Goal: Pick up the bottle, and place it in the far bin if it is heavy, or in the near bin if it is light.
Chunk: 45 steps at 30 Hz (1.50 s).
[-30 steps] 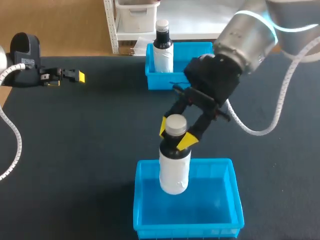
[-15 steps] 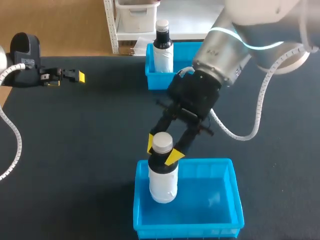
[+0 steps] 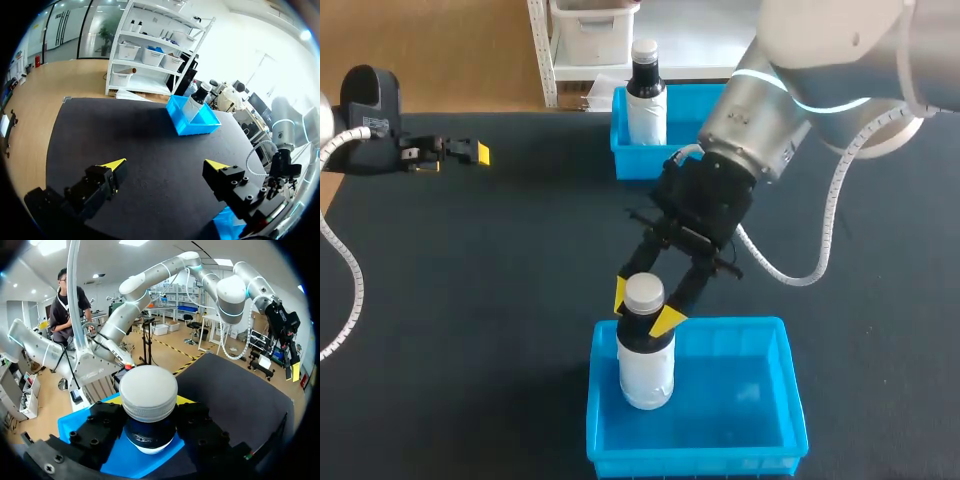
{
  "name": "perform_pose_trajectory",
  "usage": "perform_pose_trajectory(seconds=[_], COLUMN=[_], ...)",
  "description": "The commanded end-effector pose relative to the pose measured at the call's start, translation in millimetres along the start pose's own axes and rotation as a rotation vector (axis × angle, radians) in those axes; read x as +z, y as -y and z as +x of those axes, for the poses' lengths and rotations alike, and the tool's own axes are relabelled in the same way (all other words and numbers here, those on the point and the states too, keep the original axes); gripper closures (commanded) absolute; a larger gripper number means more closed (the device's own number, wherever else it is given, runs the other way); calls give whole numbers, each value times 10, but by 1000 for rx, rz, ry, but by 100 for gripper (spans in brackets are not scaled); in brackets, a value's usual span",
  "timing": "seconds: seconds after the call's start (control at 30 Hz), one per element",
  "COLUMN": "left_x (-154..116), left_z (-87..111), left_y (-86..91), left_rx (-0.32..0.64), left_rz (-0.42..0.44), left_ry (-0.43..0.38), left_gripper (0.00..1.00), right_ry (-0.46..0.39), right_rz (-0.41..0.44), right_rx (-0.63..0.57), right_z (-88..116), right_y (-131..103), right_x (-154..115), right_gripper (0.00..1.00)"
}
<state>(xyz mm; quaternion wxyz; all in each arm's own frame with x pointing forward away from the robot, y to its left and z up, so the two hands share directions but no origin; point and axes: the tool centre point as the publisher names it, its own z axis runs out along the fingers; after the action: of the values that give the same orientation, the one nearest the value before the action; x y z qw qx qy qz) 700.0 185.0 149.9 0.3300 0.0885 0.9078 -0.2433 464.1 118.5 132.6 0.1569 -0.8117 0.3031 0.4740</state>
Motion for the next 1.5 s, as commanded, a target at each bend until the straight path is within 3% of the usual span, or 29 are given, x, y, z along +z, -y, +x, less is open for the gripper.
perform_pose_trajectory(seconds=[0.03,0.07,0.27,0.43,0.8,1.23,1.3,1.43,1.5], left_x=[0,0,0,0,0,0,0,0,0], left_z=[0,0,0,0,0,0,0,0,0], left_y=[0,0,0,0,0,0,0,0,0], left_rx=[0,0,0,0,0,0,0,0,0], left_rz=[0,0,0,0,0,0,0,0,0], left_ry=[0,0,0,0,0,0,0,0,0], left_gripper=[0,0,0,0,0,0,0,0,0], right_ry=[-3,-4,-26,-75,-157,-92,-76,-161,-161], right_rz=[-10,-12,-19,20,310,745,780,818,818], right_rx=[2,3,28,117,420,786,828,978,978], right_z=[34,39,111,335,802,1257,1330,1471,1471], right_y=[30,30,17,-7,25,153,160,196,196], right_x=[14,14,-39,-325,-1209,-1997,-2074,-2149,-2149], right_gripper=[6,0,0,0,0,0,0,0,0])
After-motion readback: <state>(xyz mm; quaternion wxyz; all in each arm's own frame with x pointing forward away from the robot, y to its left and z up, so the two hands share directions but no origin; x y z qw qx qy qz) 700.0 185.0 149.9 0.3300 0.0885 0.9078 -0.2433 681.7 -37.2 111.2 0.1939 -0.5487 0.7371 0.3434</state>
